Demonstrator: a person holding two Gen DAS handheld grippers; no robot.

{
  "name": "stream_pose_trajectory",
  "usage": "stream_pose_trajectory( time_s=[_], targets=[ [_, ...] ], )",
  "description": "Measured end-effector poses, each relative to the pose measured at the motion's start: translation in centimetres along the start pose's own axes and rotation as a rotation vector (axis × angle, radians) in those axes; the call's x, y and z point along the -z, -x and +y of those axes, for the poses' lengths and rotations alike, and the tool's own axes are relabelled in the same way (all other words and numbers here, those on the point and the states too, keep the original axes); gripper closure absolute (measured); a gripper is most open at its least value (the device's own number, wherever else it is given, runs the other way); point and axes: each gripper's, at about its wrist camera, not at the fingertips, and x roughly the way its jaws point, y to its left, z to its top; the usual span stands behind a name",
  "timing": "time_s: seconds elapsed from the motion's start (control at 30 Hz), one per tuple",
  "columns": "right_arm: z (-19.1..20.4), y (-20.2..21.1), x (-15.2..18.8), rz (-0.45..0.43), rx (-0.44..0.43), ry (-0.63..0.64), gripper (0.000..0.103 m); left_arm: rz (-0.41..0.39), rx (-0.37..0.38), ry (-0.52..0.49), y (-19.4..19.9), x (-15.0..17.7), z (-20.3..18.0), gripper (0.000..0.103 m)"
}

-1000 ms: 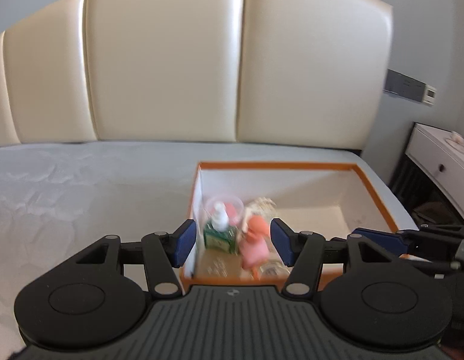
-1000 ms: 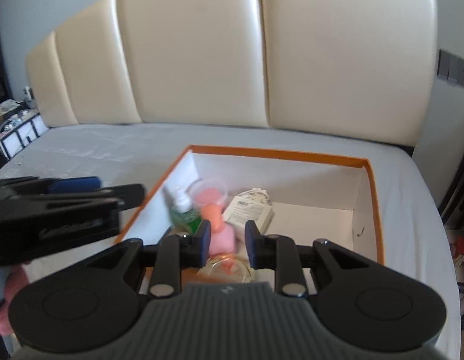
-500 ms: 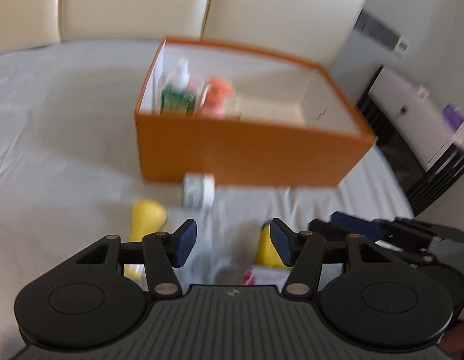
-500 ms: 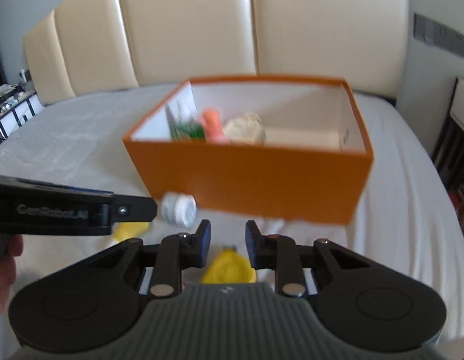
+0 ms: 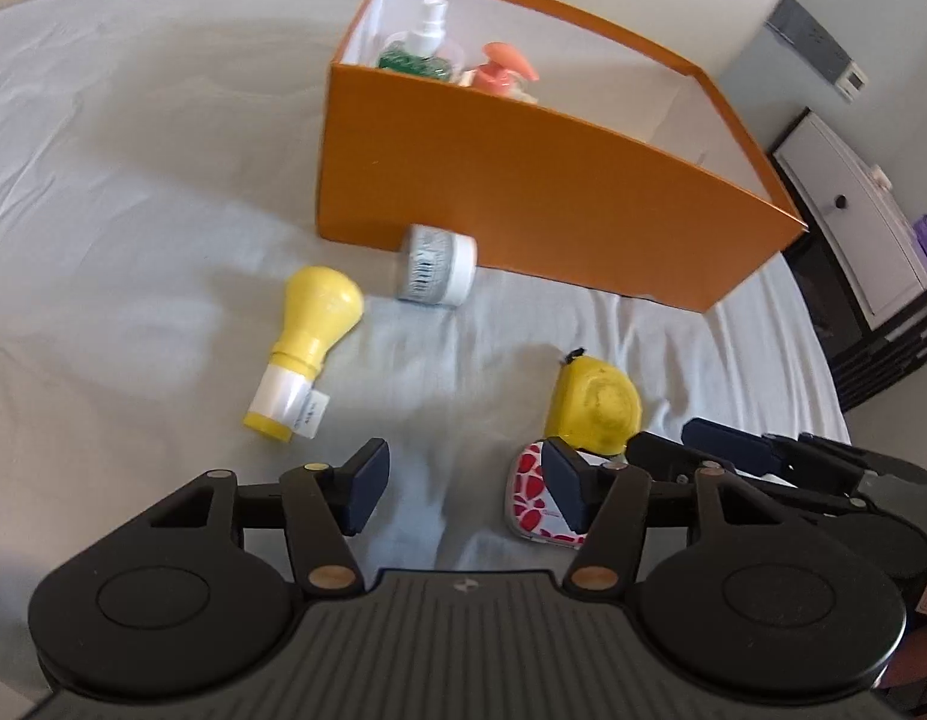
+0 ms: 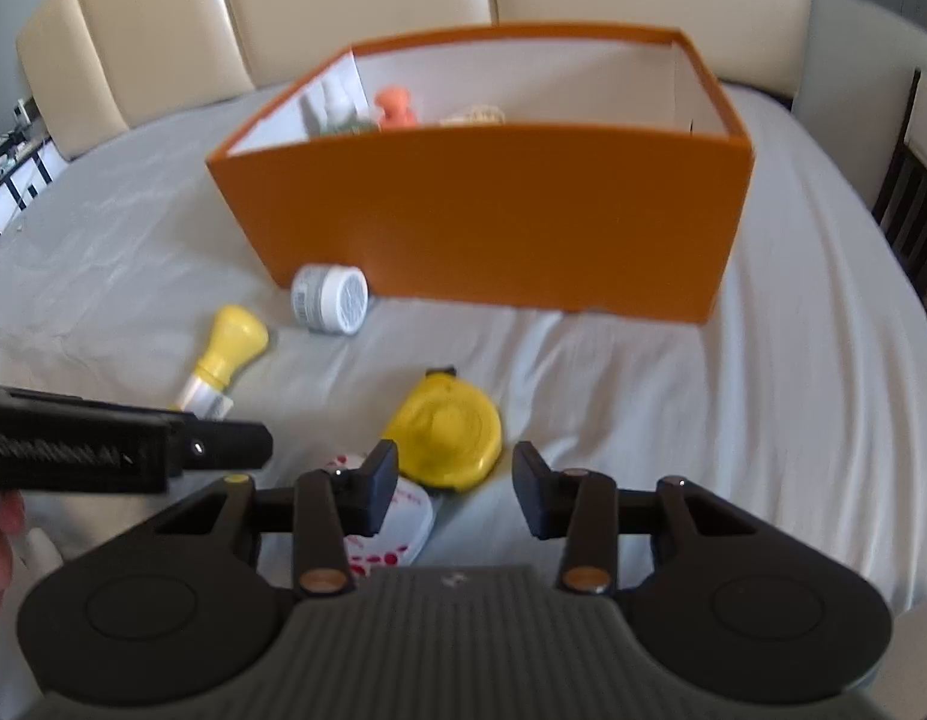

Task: Organize rigid objects
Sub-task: 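Withdraw both tools from the box back toward the remaining items, then grasp the red-white mint tin with the left tool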

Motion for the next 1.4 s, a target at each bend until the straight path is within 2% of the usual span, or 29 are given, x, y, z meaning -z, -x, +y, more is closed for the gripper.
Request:
stream_pose_trajectory(
  time_s=[0.1, 0.2, 0.33, 0.4, 0.47, 0.67, 0.8, 0.83, 0.87, 0.93, 1.0, 1.1, 1.17, 1.23, 1.3, 1.37, 1.4],
  targets=[
    [-0.2, -0.1, 0.0, 0.018, -0.033, -0.01, 0.061, 0.035, -0.014, 0.02, 0.0, -0.1, 0.5, 0.034],
    [0.1, -0.4, 0.2, 0.046, -0.051, 0.013, 0.061, 0.072, 0.011, -0.026, -0.1, 0.0, 0.0, 0.034],
    [-0.8, -0.4, -0.4, 0.043, -0.006, -0.044, 0.061, 0.122, 0.017, -0.019, -1.4, 0.6, -1.1, 0.034],
    [-1.6, -0.6, -0.4, 0.081, -0.006, -0.086, 0.066, 0.146, 0.031, 0.002, -2.4, 1.0, -1.4, 0.035],
    [-2.0, -0.6, 0.1, 0.109, -0.011, -0.099, 0.076, 0.159, 0.052, 0.04, -3.1, 1.3, -1.4, 0.035],
    [-1.6, -1.3, 0.6, 0.162, 0.002, -0.081, 0.085, 0.158, 0.082, 0.119, -4.4, 1.9, -1.1, 0.03],
    [-1.3, -2.2, 0.6, 0.207, 0.013, -0.06, 0.094, 0.148, 0.117, 0.17, -4.8, 1.8, -0.6, 0.031],
    [-1.1, -2.4, 0.6, 0.224, -0.012, -0.05, 0.094, 0.142, 0.115, 0.161, -4.9, 1.7, -0.8, 0.033],
    [-0.8, -2.6, 0.6, 0.23, -0.035, -0.036, 0.094, 0.126, 0.115, 0.149, -4.8, 1.7, -1.0, 0.043],
    [0.0, -2.4, 0.7, 0.21, 0.0, 0.008, 0.094, 0.102, 0.143, 0.142, -4.5, 1.8, -1.2, 0.056],
    [0.3, -2.2, 0.8, 0.194, 0.017, 0.027, 0.094, 0.082, 0.134, 0.136, -4.1, 1.9, -1.2, 0.064],
    [-0.1, -1.9, 0.6, 0.174, -0.002, 0.003, 0.092, 0.068, 0.145, 0.172, -3.7, 1.9, -0.3, 0.076],
    [-0.4, -1.8, 0.4, 0.172, -0.01, -0.01, 0.092, 0.049, 0.126, 0.192, -3.3, 1.8, 0.1, 0.093],
    [-0.2, -1.9, 0.4, 0.177, -0.01, 0.003, 0.092, 0.055, 0.128, 0.194, -3.2, 1.8, 0.2, 0.093],
    [0.1, -2.0, 0.4, 0.177, 0.002, 0.02, 0.092, 0.076, 0.139, 0.21, -3.5, 1.7, 0.2, 0.082],
    [0.4, -2.2, 0.4, 0.18, 0.011, 0.039, 0.092, 0.099, 0.138, 0.233, -3.9, 1.8, 0.3, 0.052],
    [0.5, -2.4, 0.4, 0.182, 0.004, 0.045, 0.092, 0.11, 0.13, 0.254, -4.2, 1.9, 0.4, 0.048]
  ],
)
